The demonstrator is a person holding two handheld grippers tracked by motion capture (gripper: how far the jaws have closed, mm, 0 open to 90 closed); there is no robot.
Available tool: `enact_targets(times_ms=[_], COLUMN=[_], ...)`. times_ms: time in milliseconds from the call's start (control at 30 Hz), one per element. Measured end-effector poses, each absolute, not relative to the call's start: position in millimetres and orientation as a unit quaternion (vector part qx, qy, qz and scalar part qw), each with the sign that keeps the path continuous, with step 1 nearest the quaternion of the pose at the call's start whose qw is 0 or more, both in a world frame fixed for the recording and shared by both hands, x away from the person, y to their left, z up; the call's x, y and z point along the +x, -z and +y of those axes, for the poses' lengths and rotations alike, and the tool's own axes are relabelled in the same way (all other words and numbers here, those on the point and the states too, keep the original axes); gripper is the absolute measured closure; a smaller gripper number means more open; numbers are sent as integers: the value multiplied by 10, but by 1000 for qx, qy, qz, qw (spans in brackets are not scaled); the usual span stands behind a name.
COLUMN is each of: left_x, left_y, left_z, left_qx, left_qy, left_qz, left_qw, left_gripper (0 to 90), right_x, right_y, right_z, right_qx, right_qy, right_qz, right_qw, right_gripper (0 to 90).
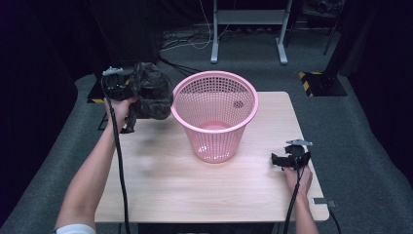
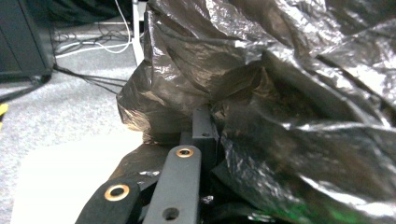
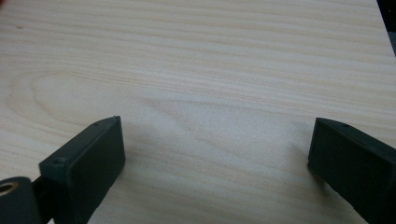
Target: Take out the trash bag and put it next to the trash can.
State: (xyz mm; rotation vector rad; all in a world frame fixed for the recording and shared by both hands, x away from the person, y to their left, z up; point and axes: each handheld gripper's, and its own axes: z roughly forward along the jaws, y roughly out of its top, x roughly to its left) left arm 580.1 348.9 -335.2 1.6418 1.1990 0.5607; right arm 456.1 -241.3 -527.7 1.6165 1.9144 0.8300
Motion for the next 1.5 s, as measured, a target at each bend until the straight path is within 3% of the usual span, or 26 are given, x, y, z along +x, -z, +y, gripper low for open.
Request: enact_targets(times_ms=[333, 733, 900, 933, 967, 1000, 1033, 1067, 1100, 1267, 1367, 1433, 1500], left_x=[5921, 6099, 6132, 6126, 6114, 6114, 6104, 6092, 6071, 5912, 5746, 5700, 5606], left_y=[3852, 4189, 4295, 4299, 4289, 4289, 4278, 4266, 4250, 4186, 4139, 4128, 4108], left_z=[3279, 3125, 2995, 2984, 2991, 2991, 2998, 3003, 3010, 3070, 3130, 3147, 3175], left_qx=[681, 665, 679, 685, 689, 689, 691, 696, 699, 715, 726, 731, 736], left_qy=[-223, -215, -214, -212, -203, -203, -197, -193, -200, -200, -196, -194, -196], left_qz=[509, 514, 508, 505, 507, 507, 506, 504, 504, 491, 482, 478, 470], left_qw=[476, 497, 484, 481, 477, 477, 477, 473, 466, 455, 449, 447, 445], left_gripper=[855, 854, 839, 817, 683, 610, 610, 462, 462, 152, 133, 59, 44], right_x=[4559, 4558, 4556, 4556, 4555, 4555, 4555, 4555, 4555, 4554, 4554, 4554, 4554], right_y=[5278, 5276, 5276, 5276, 5276, 5276, 5276, 5276, 5276, 5276, 5275, 5275, 5275], right_z=[-2413, -2416, -2416, -2416, -2414, -2414, -2414, -2414, -2414, -2414, -2414, -2413, -2413], right_qx=[592, 592, 592, 592, 592, 592, 592, 592, 592, 591, 591, 591, 591], right_qy=[-305, -305, -305, -305, -306, -306, -306, -306, -306, -307, -307, -307, -307], right_qz=[703, 703, 703, 703, 702, 702, 703, 703, 703, 703, 703, 703, 703], right_qw=[249, 250, 250, 250, 250, 250, 250, 250, 250, 250, 250, 250, 250], right_gripper=[34, 39, 43, 44, 46, 46, 47, 47, 47, 50, 51, 51, 52])
